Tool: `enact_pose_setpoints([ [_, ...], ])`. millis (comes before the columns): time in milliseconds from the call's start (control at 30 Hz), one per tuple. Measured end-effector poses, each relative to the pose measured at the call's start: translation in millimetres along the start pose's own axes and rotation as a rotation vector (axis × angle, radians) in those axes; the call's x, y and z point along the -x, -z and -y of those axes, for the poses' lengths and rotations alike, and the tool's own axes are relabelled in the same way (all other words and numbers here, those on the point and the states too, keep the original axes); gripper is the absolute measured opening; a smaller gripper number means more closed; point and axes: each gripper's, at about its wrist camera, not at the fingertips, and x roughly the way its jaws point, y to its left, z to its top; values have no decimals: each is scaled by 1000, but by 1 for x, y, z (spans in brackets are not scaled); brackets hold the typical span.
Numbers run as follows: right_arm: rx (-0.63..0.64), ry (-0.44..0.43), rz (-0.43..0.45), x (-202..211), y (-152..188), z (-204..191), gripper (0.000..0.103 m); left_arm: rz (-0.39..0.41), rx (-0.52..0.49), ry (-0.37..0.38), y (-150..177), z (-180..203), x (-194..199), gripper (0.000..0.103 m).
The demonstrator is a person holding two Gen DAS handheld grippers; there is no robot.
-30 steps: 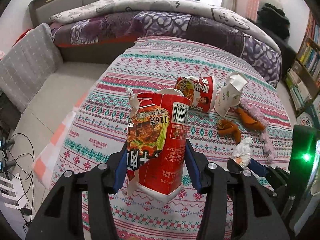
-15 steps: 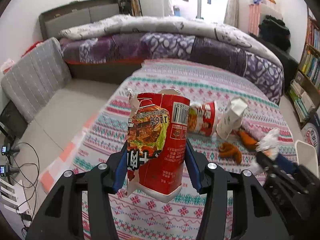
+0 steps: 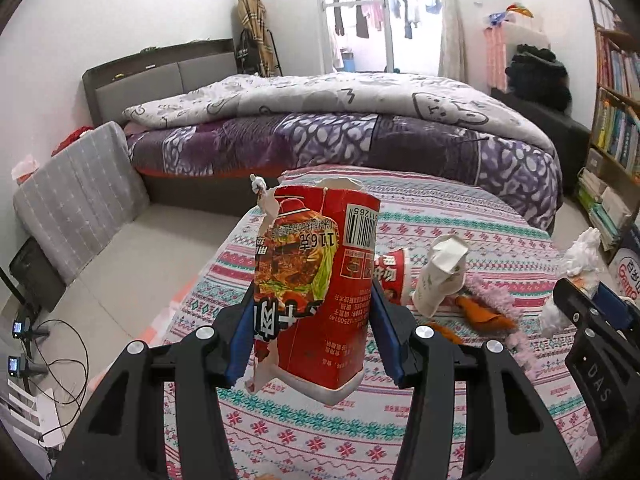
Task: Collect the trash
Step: 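Carry the white bag over the bin and open the right tool while the left tool holds the packet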
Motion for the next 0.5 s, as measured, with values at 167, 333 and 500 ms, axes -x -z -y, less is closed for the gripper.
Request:
enact_pose_setpoints([
  [167, -15, 13, -1, 2, -1, 11, 37, 12, -10, 17, -4, 12, 5, 52],
  [333, -33, 31, 5, 8, -3, 25, 37, 29, -33, 34, -7, 31, 9, 52],
  [500, -56, 50, 7, 12, -4, 42, 37, 38, -50, 58, -10, 48, 13, 52],
])
